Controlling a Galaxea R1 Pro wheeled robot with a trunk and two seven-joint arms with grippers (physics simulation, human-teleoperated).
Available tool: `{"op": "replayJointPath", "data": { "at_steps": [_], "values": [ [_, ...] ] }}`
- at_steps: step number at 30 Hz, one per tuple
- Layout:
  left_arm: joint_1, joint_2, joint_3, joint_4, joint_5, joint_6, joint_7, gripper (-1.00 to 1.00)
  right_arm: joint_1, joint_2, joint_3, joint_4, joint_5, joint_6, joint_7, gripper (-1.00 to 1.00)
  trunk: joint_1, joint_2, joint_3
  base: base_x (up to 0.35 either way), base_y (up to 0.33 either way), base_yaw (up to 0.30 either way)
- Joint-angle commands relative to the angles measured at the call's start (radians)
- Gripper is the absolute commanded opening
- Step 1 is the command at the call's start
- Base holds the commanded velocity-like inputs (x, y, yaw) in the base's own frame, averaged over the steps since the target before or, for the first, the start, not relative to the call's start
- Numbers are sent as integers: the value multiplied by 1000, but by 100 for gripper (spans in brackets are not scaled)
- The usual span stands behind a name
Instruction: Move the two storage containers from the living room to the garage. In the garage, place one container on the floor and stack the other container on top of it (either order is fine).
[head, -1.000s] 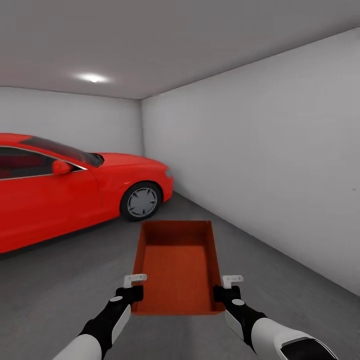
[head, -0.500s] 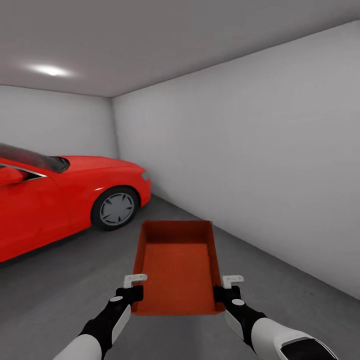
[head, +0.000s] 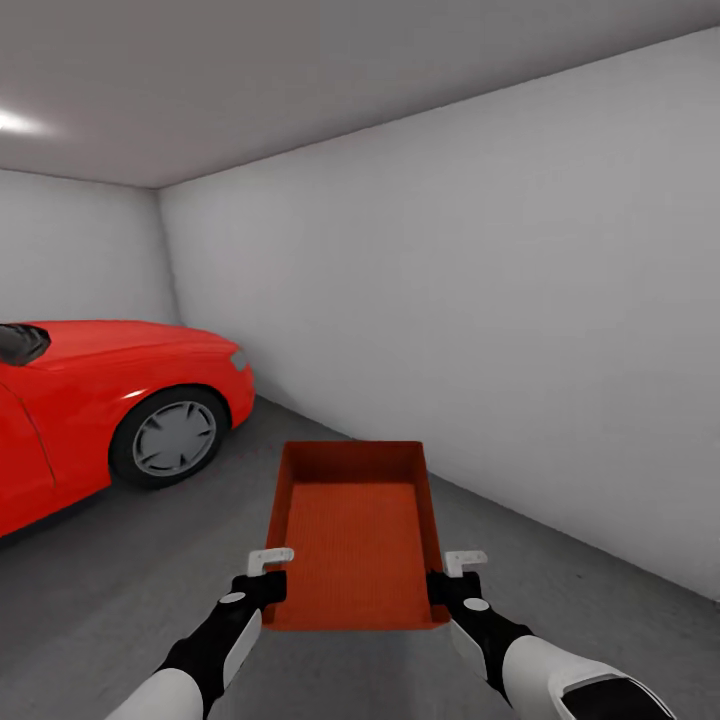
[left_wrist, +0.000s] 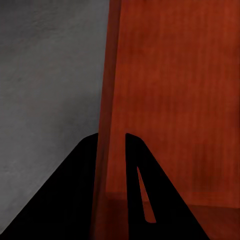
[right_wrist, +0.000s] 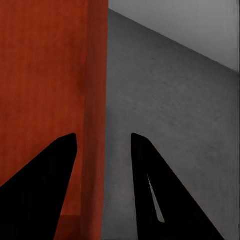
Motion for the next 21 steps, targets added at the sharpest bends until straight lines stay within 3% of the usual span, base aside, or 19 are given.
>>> {"op": "replayJointPath", "data": {
  "at_steps": [1,21],
  "values": [
    [0,-1,20,-1,35,7,7,-100,-1,5,-31,-2,-4,-19,1,-100,1,-1,0,321,0,-289],
    [0,0,20,-1,34,6,7,-100,-1,5,-31,-2,-4,-19,1,-100,1,-1,0,321,0,-289]
  ]
}}
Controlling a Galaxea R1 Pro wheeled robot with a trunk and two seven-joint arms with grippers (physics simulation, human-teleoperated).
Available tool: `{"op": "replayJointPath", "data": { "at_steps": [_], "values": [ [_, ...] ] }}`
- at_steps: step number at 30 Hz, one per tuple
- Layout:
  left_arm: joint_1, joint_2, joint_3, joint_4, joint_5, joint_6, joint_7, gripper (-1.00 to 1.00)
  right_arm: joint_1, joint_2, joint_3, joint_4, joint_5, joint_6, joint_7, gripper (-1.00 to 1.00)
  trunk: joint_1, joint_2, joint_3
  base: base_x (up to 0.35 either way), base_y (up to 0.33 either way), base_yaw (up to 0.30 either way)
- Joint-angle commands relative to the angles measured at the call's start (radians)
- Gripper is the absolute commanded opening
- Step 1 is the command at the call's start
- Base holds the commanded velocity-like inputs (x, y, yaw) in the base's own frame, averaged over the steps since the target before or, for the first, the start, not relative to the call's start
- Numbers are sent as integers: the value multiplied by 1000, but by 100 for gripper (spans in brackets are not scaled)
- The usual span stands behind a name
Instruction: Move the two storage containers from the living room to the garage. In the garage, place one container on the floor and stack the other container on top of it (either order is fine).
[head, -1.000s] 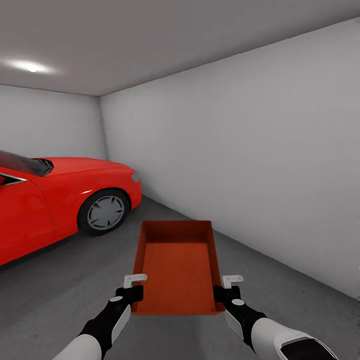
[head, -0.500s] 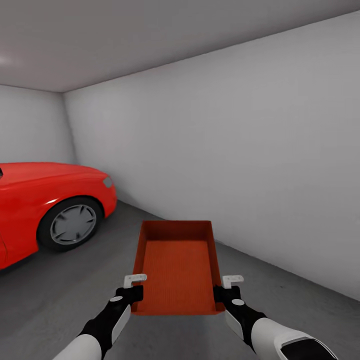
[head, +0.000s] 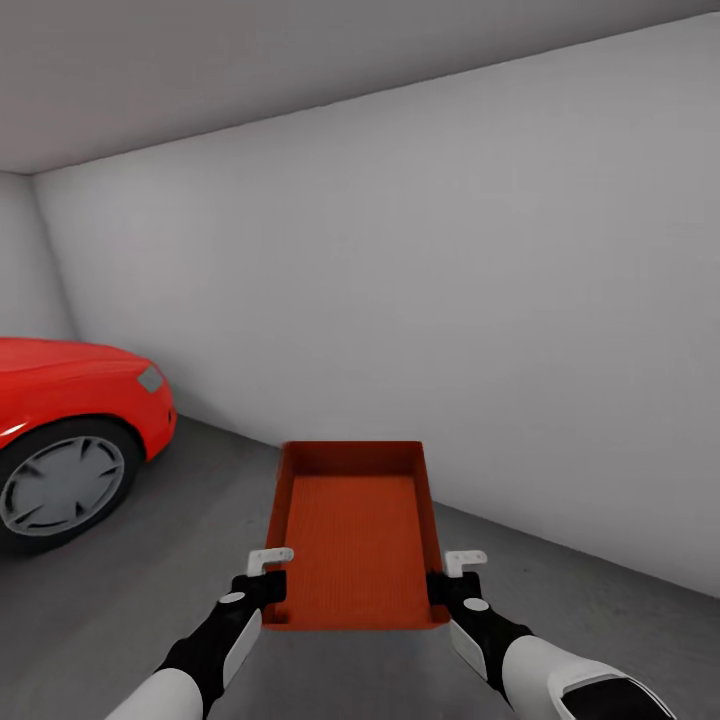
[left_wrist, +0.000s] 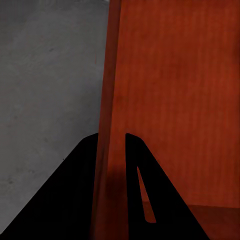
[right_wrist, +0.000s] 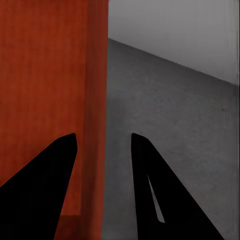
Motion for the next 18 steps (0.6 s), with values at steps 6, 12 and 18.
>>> {"op": "replayJointPath", "data": {
  "at_steps": [6,12,18],
  "values": [
    [0,-1,20,-2,33,6,8,-100,-1,4,-32,-2,-2,-18,1,-100,1,-1,0,321,0,-289],
    [0,-1,19,-2,33,5,8,-100,-1,4,-32,-2,-2,-18,1,-100,1,-1,0,321,0,-289],
    [0,-1,19,-2,32,5,8,-100,-1,4,-32,-2,-2,-18,1,-100,1,-1,0,321,0,-289]
  ]
}}
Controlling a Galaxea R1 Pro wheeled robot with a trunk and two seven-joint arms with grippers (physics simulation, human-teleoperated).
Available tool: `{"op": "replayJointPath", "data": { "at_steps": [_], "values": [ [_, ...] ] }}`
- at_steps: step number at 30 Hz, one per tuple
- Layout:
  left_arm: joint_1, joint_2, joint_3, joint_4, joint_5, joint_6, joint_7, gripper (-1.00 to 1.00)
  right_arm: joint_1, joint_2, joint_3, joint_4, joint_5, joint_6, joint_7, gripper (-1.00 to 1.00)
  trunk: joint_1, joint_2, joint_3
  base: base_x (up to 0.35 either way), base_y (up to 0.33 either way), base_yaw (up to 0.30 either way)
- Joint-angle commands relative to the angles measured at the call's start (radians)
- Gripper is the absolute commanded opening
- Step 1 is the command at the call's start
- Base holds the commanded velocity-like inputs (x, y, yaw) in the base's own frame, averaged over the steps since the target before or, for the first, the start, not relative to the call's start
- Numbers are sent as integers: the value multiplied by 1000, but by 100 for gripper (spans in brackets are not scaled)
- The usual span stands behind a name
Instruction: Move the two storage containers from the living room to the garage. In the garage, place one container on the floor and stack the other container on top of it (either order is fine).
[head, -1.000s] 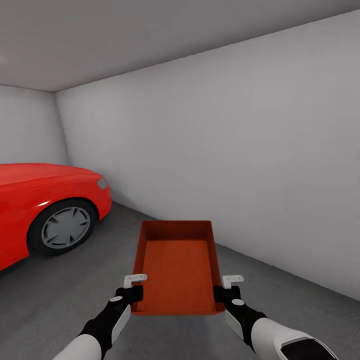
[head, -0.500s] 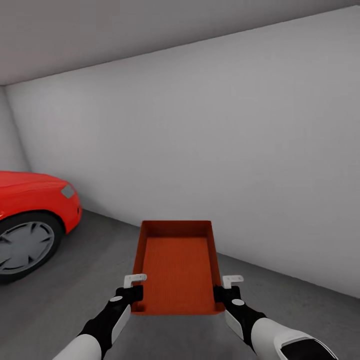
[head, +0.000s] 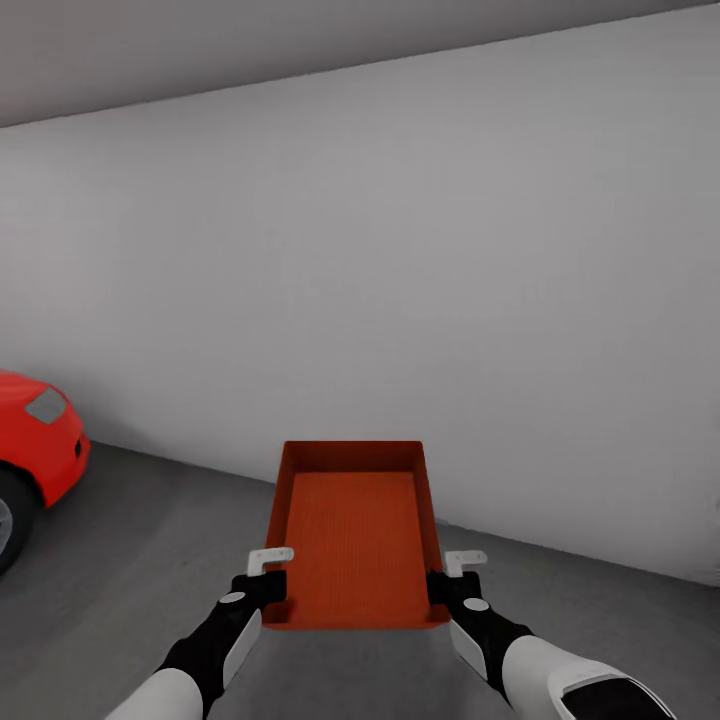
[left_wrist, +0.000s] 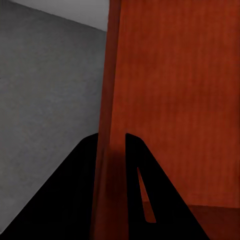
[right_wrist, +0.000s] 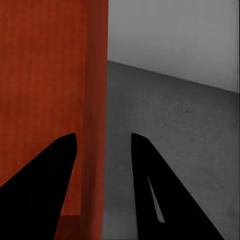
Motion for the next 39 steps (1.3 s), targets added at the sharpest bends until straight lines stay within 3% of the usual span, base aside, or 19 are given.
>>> {"op": "replayJointPath", "data": {
  "at_steps": [1,9,39],
  "values": [
    [0,-1,20,-1,31,7,8,-100,-1,4,-31,-2,-2,-15,1,-100,1,-1,0,322,0,-289],
    [0,-1,19,-6,31,7,8,-100,-1,4,-31,-2,-2,-15,1,-100,1,-1,0,221,0,-289],
    [0,-2,20,-10,30,7,9,-100,-1,4,-30,-2,-2,-13,2,-100,1,-1,0,5,0,-269]
  ]
}}
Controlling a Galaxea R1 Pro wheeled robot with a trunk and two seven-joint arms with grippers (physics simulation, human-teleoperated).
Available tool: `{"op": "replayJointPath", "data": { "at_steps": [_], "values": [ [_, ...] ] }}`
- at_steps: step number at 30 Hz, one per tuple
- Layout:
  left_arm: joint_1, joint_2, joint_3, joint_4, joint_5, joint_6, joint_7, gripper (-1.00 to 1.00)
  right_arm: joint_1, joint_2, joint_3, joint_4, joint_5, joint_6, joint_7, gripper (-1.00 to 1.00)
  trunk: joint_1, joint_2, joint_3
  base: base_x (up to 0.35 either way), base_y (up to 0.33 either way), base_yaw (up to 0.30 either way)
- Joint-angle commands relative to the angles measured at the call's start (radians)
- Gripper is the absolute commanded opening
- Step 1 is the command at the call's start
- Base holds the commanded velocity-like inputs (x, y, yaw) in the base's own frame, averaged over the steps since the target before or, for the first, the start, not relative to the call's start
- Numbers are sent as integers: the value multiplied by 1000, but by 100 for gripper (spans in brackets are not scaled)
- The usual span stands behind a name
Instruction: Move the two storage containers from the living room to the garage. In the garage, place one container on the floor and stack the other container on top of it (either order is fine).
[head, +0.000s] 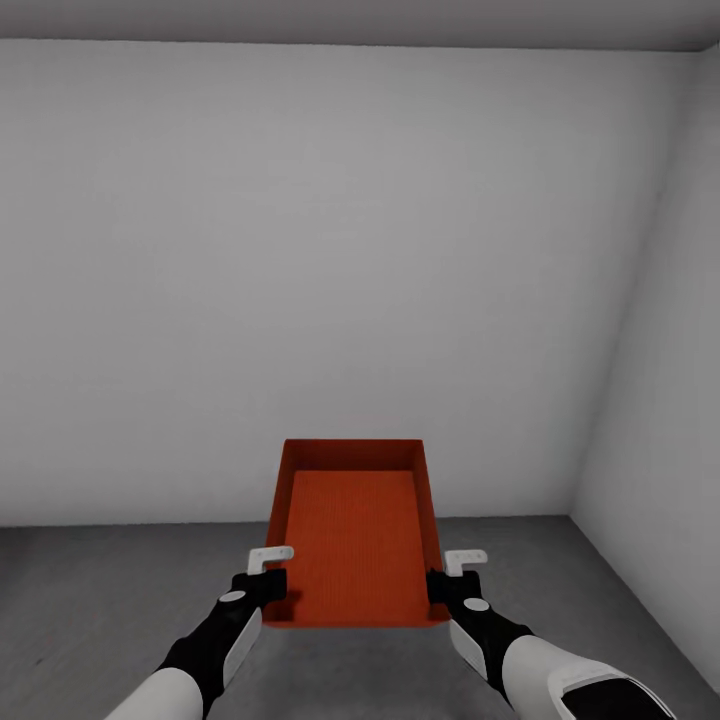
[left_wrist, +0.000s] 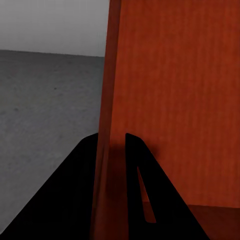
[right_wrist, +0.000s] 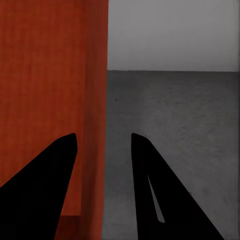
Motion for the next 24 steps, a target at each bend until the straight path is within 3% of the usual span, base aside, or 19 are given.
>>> {"op": "replayJointPath", "data": {
  "at_steps": [1,17,24],
  "values": [
    [0,-1,20,1,35,7,8,-100,0,4,-25,-2,-3,-3,0,-100,0,-1,0,95,0,-31],
    [0,-1,21,2,34,7,8,-100,0,4,-25,-2,-3,-2,0,-100,0,-1,0,189,0,-3],
    [0,-1,20,-3,34,7,8,-100,0,4,-25,-2,-3,-3,0,-100,0,-1,-1,55,0,0]
  ]
}}
